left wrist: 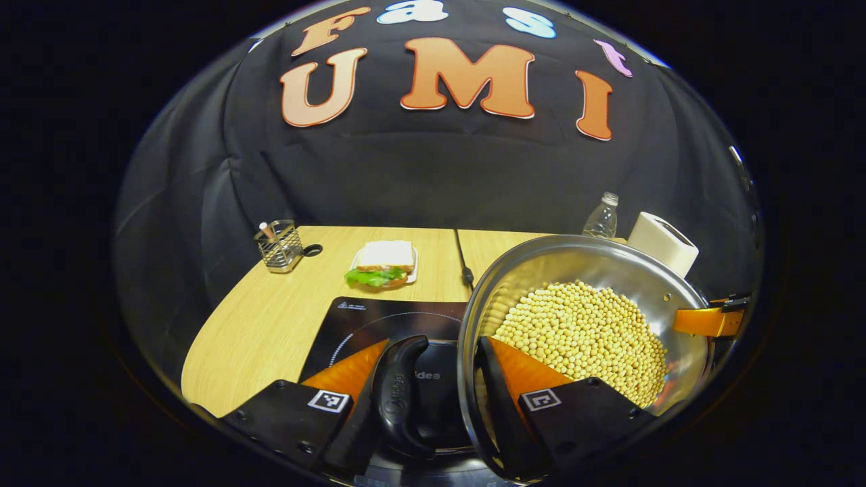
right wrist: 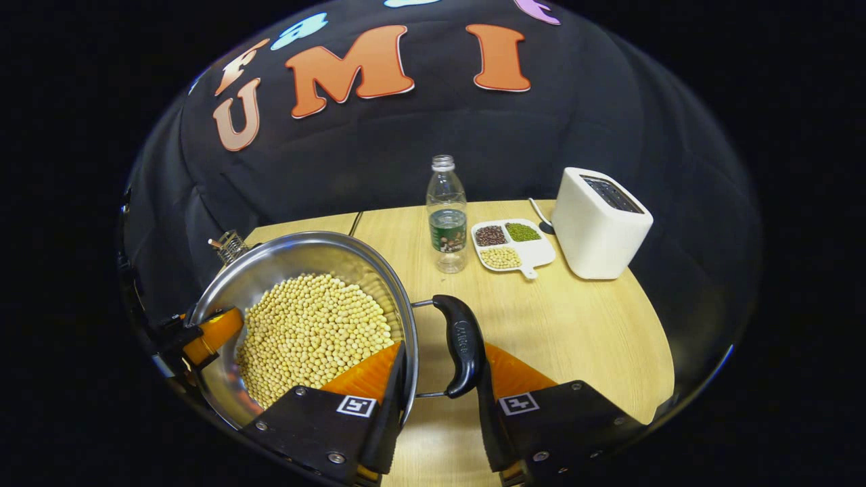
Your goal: First push the handle of the pot to place it horizontally, then grasp the pot with both hands and set it on the induction cooktop.
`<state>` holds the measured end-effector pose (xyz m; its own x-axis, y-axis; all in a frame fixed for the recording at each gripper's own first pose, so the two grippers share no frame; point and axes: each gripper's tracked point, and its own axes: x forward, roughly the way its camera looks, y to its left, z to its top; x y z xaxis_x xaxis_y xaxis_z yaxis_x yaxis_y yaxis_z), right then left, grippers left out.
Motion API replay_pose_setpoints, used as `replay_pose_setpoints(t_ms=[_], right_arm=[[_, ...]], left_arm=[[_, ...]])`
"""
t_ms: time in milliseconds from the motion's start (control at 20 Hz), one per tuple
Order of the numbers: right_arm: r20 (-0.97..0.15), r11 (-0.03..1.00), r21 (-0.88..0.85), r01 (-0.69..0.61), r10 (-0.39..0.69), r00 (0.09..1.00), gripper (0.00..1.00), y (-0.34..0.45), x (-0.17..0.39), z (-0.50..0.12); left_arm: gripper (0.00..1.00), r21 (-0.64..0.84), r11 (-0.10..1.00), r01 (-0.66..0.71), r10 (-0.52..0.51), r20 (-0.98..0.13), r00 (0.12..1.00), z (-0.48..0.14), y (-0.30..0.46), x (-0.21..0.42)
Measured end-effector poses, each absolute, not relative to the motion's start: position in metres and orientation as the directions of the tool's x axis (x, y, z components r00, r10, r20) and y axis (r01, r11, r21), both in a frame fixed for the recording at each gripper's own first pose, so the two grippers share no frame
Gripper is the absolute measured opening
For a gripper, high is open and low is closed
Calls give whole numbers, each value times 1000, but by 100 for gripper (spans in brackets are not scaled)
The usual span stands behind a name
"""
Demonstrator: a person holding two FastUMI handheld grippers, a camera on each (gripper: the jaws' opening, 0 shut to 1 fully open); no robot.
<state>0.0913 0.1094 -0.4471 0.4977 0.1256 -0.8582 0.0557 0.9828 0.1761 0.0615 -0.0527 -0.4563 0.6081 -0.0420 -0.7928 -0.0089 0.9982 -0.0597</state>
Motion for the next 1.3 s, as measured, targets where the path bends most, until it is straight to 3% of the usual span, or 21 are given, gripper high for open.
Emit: replay_pose_setpoints(t_ms=[100,150,400,450,500,600,650,700,750,850,1000,1050,1100,1300], right_arm=[[-855,982,183,42,138,500,47,123,93,-446],[-854,982,188,34,146,500,52,130,95,-446],[-845,978,209,-3,182,502,52,174,100,-441],[-845,977,211,-9,187,501,47,182,101,-441],[-846,977,213,-14,191,499,52,189,101,-442],[-846,975,222,-19,202,493,52,203,99,-443],[-845,974,225,-24,207,493,47,210,103,-443],[-844,973,228,-26,211,493,52,218,103,-442],[-842,972,231,-30,216,495,47,224,105,-442],[-836,970,239,-34,223,501,52,236,108,-442],[-834,968,248,-36,232,500,52,251,116,-447],[-832,967,252,-31,233,503,47,256,119,-450],[-831,967,254,-29,233,505,52,260,121,-452],[-831,965,259,-29,238,502,51,270,124,-461]], left_arm=[[76,-53,998,-25,-27,-794,608,-454,-37,59],[76,-50,998,-35,-19,-796,606,-453,-29,58],[78,-32,997,-75,20,-799,601,-456,9,51],[77,-29,996,-82,26,-802,596,-457,16,49],[76,-26,996,-89,32,-805,593,-456,31,48],[78,-14,995,-98,47,-806,591,-458,45,48],[78,-8,995,-101,54,-804,592,-456,52,47],[78,0,995,-103,62,-802,595,-455,57,49],[77,4,994,-107,68,-800,596,-455,64,51],[76,8,993,-117,77,-796,600,-450,54,49],[78,22,990,-138,101,-792,602,-452,49,47],[77,27,990,-141,107,-791,603,-450,50,47],[78,26,989,-143,108,-790,603,-447,50,46],[78,35,989,-144,115,-792,600,-445,51,46]])
